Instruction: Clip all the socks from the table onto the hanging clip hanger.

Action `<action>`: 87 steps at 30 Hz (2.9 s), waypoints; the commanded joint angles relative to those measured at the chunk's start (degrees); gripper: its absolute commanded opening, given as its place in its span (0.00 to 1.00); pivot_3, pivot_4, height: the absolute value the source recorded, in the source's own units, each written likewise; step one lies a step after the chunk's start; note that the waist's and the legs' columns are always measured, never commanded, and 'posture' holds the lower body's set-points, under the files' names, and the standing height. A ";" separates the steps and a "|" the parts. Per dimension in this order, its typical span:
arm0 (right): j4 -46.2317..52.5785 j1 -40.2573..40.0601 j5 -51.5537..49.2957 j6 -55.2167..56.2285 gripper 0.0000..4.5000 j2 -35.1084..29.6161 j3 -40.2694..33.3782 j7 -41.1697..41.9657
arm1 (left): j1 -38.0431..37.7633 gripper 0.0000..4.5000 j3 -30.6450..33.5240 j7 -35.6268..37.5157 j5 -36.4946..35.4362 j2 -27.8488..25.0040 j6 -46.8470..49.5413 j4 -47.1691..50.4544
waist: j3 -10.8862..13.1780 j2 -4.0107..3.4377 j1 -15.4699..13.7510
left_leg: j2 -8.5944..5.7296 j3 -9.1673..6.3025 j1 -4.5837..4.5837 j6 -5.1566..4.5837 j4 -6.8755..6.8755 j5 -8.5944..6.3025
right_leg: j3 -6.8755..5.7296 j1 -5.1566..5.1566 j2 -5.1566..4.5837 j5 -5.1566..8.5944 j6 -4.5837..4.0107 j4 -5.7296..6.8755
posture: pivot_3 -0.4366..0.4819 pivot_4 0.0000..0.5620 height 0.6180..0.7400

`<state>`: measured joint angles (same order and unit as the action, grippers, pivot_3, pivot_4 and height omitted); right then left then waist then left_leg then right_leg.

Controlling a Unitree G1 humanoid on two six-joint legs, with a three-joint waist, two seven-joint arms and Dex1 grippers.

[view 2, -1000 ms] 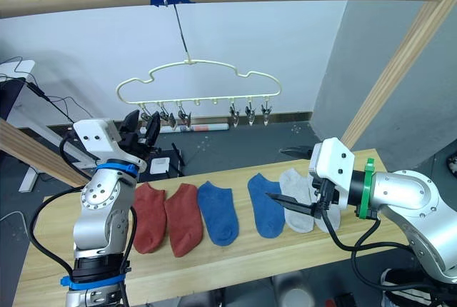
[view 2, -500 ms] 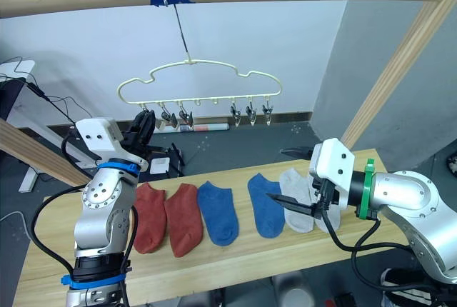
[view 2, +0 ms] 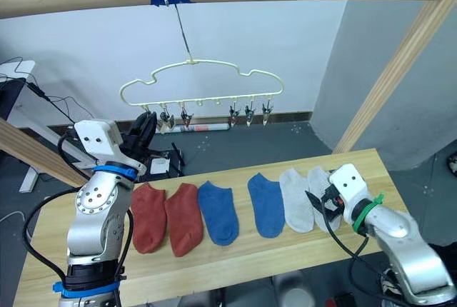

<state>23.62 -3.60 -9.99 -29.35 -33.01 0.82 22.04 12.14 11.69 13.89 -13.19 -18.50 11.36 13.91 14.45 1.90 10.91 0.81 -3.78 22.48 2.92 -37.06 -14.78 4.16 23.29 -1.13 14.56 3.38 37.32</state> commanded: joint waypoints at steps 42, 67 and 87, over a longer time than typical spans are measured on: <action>-20.07 8.23 7.16 14.64 0.01 4.06 0.24 5.66 | -0.72 0.00 6.70 11.45 -23.77 -10.40 22.27 12.18 | 2.30 -0.36 -2.49 | -0.02 0.05 -0.14 0.02 0.01 0.01 | 0.06 0.06 -0.03 0.17 0.26 0.37 | 0.24 0.56 1.00; -6.97 24.61 6.14 7.09 0.01 21.06 24.60 12.30 | 2.52 0.00 10.28 3.19 -46.13 -10.92 36.47 14.86 | 3.00 0.09 -3.08 | -0.07 -0.39 0.53 0.12 0.01 0.07 | -0.11 0.80 -0.16 -0.01 -0.04 0.58 | 0.27 0.55 1.00; -9.60 26.56 6.36 11.49 0.01 27.51 24.62 10.95 | 1.11 0.00 9.41 2.84 -46.39 -10.91 35.96 15.51 | 3.00 0.09 -3.10 | -0.06 -0.43 0.53 0.18 0.01 0.10 | -0.12 0.81 -0.15 -0.01 -0.04 0.62 | 0.28 0.55 1.00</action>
<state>13.09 22.27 -3.40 -19.28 -6.19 25.00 33.16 13.53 20.81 16.78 -58.52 -29.12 48.25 26.61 17.45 1.98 7.82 0.75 -4.21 23.01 3.10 -37.04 -14.67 4.05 24.09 -1.28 14.55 3.33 37.94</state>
